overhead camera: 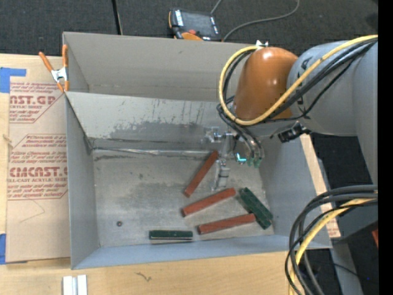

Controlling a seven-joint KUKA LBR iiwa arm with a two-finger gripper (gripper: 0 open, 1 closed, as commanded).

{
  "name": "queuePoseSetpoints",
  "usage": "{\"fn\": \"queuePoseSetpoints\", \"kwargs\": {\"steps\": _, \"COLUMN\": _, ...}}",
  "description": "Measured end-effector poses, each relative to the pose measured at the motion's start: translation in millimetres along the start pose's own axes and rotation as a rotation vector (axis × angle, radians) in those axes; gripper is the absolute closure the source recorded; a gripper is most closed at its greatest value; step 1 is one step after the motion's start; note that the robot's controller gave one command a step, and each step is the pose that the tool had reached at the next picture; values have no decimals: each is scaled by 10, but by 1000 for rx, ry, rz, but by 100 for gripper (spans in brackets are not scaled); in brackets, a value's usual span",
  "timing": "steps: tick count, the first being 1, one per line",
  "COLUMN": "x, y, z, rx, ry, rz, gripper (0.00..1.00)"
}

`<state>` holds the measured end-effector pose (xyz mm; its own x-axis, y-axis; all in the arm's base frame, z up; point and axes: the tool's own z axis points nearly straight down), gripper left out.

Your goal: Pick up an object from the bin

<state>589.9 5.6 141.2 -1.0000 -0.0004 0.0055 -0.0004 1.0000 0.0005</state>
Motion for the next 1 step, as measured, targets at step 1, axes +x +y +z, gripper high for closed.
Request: {"fn": "queuePoseSetpoints", "kwargs": {"steps": 1, "x": 277, "y": -518, "z": 728, "rx": 1, "ry": -9, "rz": -98, "gripper": 0}}
